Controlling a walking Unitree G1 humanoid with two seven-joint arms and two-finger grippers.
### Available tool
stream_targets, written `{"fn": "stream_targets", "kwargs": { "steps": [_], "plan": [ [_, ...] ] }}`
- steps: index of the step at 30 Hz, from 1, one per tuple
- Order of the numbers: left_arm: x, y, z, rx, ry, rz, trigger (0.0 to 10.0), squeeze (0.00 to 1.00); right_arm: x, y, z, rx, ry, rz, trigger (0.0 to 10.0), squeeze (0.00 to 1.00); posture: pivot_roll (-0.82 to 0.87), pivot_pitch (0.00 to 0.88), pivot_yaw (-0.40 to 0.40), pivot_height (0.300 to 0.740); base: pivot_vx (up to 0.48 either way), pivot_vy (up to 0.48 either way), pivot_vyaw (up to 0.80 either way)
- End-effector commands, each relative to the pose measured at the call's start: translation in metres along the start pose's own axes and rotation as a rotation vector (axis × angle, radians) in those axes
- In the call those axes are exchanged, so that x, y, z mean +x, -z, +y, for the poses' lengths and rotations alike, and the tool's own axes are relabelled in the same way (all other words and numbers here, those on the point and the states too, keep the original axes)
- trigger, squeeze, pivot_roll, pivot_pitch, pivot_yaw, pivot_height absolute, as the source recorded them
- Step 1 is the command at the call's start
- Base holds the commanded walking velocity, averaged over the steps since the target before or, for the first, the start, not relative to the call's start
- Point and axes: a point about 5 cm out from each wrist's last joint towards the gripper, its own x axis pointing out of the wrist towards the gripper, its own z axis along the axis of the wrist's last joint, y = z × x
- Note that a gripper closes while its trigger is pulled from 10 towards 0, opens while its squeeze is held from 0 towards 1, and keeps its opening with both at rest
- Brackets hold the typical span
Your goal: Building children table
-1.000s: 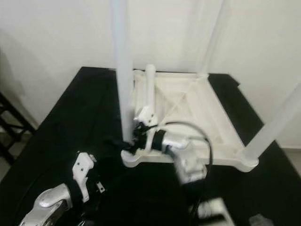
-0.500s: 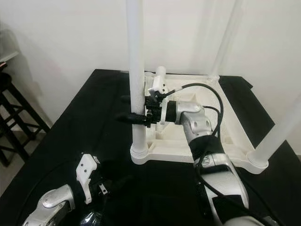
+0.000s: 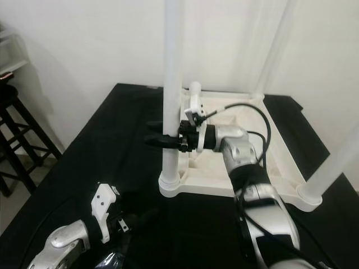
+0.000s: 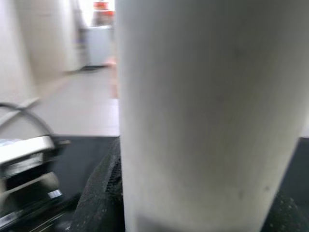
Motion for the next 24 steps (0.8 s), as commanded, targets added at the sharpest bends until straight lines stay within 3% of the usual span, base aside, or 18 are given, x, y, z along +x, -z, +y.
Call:
{"fn": "stream_targets", "kwargs": {
  "steps": [1, 2, 3, 4, 8, 12, 17, 18, 19, 20, 24],
  "plan": [
    [0.001, 0.000, -0.003, -0.008, 0.009, 0.001, 10.0, 0.00, 0.003, 0.057, 0.020, 0.076, 0.133, 0.146, 0.0, 0.00, 0.04, 0.000, -0.024, 0.740, 0.000, 0.000, 0.00],
    [0.001, 0.000, -0.003, -0.009, 0.010, -0.001, 10.0, 0.00, 0.009, 0.071, 0.028, 0.080, 0.271, 0.152, 0.0, 0.00, 0.04, 0.000, -0.024, 0.740, 0.000, 0.000, 0.00],
    [0.000, -0.001, -0.003, -0.010, 0.011, -0.002, 10.0, 0.00, 0.016, 0.086, 0.032, 0.211, 0.579, 0.091, 0.0, 0.00, 0.02, 0.000, -0.015, 0.740, 0.000, 0.000, 0.00],
    [0.000, -0.002, -0.003, -0.012, 0.012, -0.004, 10.0, 0.00, 0.019, 0.095, 0.042, 0.158, 0.710, 0.182, 0.0, 0.00, 0.01, 0.000, -0.005, 0.740, 0.000, 0.000, 0.00],
    [0.000, -0.002, -0.002, -0.014, 0.015, -0.003, 10.0, 0.00, 0.022, 0.087, 0.044, 0.146, 0.748, 0.150, 0.0, 0.00, 0.00, 0.000, 0.005, 0.740, 0.000, 0.000, 0.00],
    [0.003, -0.003, -0.003, -0.028, 0.033, -0.008, 10.0, 0.00, 0.020, 0.094, 0.039, 0.214, 0.734, 0.180, 0.0, 0.00, -0.01, 0.000, 0.001, 0.740, 0.000, 0.000, 0.00],
    [0.003, -0.004, -0.003, -0.023, 0.024, -0.012, 10.0, 0.00, 0.022, 0.095, 0.040, 0.201, 0.712, 0.206, 0.0, 0.00, -0.01, 0.000, -0.010, 0.740, 0.000, 0.000, 0.00],
    [0.003, -0.004, -0.003, -0.021, 0.020, -0.013, 10.0, 0.00, 0.023, 0.094, 0.040, 0.208, 0.708, 0.203, 1.1, 0.00, -0.01, 0.000, -0.010, 0.740, 0.000, 0.000, 0.00],
    [0.004, -0.004, -0.003, -0.021, 0.019, -0.014, 10.0, 0.00, 0.021, 0.093, 0.039, 0.230, 0.707, 0.183, 4.9, 0.00, -0.01, 0.000, -0.012, 0.740, 0.000, 0.000, 0.00],
    [0.004, -0.004, -0.003, -0.020, 0.020, -0.013, 10.0, 0.00, 0.021, 0.088, 0.038, 0.246, 0.677, 0.146, 10.0, 0.08, -0.01, 0.000, -0.013, 0.740, 0.000, 0.000, 0.00],
    [0.004, -0.004, -0.003, -0.019, 0.021, -0.012, 10.0, 0.00, 0.021, 0.083, 0.037, 0.258, 0.641, 0.104, 10.0, 0.08, -0.01, 0.000, -0.013, 0.740, 0.000, 0.000, 0.00]
  ]
}}
